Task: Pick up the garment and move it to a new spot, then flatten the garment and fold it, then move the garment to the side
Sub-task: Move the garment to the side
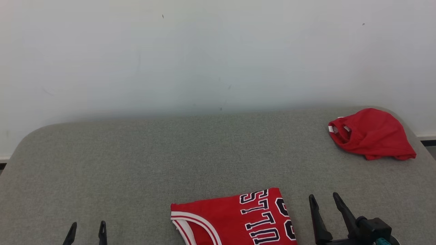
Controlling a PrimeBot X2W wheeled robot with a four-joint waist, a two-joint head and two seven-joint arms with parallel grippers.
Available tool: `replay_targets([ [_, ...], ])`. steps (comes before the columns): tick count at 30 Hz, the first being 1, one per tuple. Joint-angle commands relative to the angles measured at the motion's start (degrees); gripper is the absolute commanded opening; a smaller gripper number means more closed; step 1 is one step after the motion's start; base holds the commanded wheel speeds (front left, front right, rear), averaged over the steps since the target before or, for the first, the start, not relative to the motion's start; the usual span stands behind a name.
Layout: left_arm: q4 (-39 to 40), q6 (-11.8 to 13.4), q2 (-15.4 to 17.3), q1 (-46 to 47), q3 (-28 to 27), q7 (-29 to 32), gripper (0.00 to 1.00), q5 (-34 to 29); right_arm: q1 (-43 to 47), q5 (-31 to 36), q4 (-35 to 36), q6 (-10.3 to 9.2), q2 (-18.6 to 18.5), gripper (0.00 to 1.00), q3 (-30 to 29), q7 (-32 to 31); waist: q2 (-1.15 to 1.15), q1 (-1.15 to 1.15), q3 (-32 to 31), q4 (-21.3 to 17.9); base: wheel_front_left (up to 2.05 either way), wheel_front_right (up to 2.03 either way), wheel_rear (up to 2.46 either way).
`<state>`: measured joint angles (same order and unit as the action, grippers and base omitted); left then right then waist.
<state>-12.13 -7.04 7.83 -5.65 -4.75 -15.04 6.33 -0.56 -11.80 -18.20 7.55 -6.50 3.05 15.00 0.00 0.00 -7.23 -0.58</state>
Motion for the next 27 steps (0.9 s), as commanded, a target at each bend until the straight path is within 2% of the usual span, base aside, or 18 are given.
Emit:
replay_targets([
  [1,0.0,0.1,0.3,-0.6,-0.1,-0.2,1.0,0.3,-0.3,-0.3,-0.1,-0.15,0.0,1.0,0.1,0.2,0.0,0.0,0.0,0.0,0.0,0.0,0.0],
  [27,-0.2,-0.2,0.5,-0.5,0.1,-0.2,1.0,2.1,0.1,-0.1,-1.0,-0.15,-0.1,1.0,0.4,0.2,0.0,0.0,0.1,0.6,0.0,0.0,0.0],
])
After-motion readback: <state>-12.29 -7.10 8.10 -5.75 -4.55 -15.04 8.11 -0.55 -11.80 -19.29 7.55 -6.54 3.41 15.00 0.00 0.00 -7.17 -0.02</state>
